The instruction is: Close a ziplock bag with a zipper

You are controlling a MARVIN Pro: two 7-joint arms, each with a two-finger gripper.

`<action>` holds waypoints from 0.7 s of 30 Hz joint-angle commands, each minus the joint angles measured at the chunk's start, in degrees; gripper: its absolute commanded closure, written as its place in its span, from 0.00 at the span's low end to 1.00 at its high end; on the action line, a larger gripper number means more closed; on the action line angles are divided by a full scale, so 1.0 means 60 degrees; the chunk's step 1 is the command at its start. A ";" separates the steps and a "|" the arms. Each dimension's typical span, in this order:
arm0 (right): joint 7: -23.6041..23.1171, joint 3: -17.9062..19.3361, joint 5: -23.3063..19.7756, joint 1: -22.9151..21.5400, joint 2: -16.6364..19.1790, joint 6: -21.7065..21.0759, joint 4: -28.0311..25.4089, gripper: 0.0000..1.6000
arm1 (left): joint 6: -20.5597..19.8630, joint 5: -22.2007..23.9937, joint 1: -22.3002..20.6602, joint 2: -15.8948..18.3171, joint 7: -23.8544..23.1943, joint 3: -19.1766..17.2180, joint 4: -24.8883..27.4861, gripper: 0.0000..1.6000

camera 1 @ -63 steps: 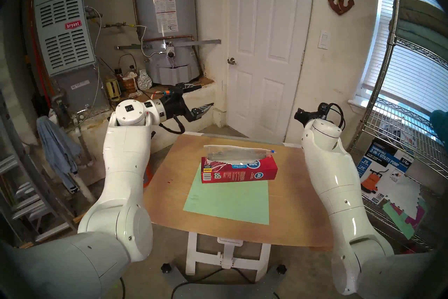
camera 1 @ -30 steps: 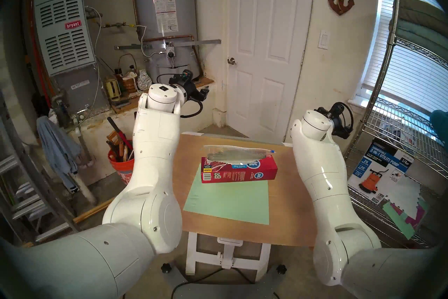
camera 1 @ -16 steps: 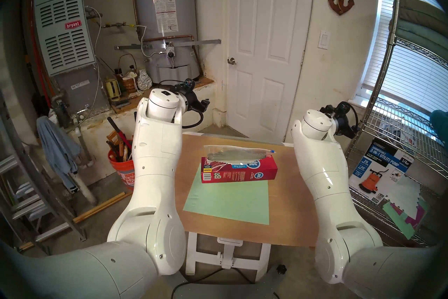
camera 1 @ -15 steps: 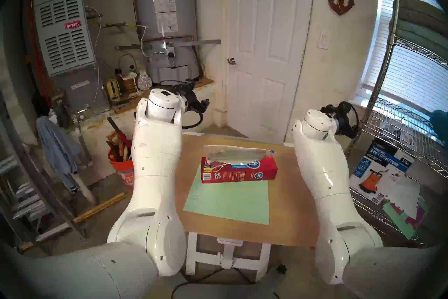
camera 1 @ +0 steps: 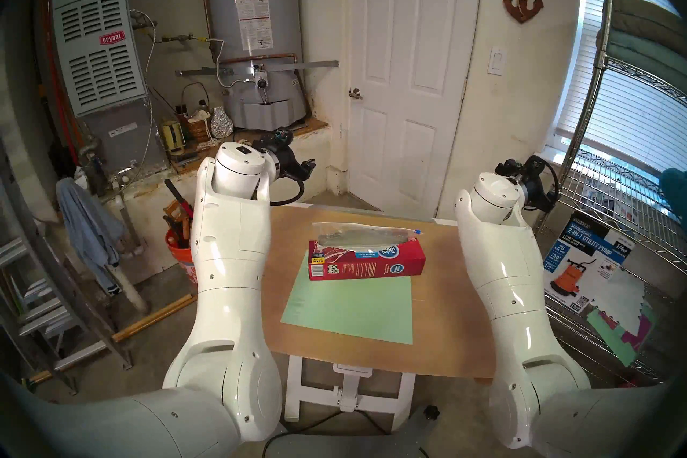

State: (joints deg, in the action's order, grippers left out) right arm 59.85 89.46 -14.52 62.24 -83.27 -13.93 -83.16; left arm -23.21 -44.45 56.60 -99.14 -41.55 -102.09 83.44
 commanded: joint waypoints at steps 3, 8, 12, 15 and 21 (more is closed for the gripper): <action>-0.0068 -0.0016 0.0001 -0.0123 0.0002 0.0032 -0.0304 0.00 | 0.0157 0.0102 -0.0164 -0.0067 0.0055 0.0003 0.0285 0.00; -0.0083 -0.0007 0.0006 -0.0118 -0.0004 0.0025 -0.0312 0.00 | 0.0172 0.0102 -0.0161 -0.0074 0.0060 -0.0004 0.0288 0.00; -0.0088 -0.0005 0.0009 -0.0115 -0.0006 0.0028 -0.0315 0.00 | 0.0177 0.0101 -0.0159 -0.0077 0.0062 -0.0007 0.0289 0.00; -0.0090 -0.0004 0.0011 -0.0114 -0.0006 0.0030 -0.0316 0.00 | 0.0180 0.0101 -0.0158 -0.0079 0.0063 -0.0008 0.0290 0.00; -0.0093 -0.0002 0.0013 -0.0113 -0.0008 0.0031 -0.0317 0.00 | 0.0183 0.0101 -0.0157 -0.0080 0.0065 -0.0009 0.0291 0.00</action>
State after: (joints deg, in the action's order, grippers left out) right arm 59.12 89.50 -14.50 62.32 -83.12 -13.93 -83.79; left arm -22.40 -44.05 56.72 -99.68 -41.00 -102.32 83.80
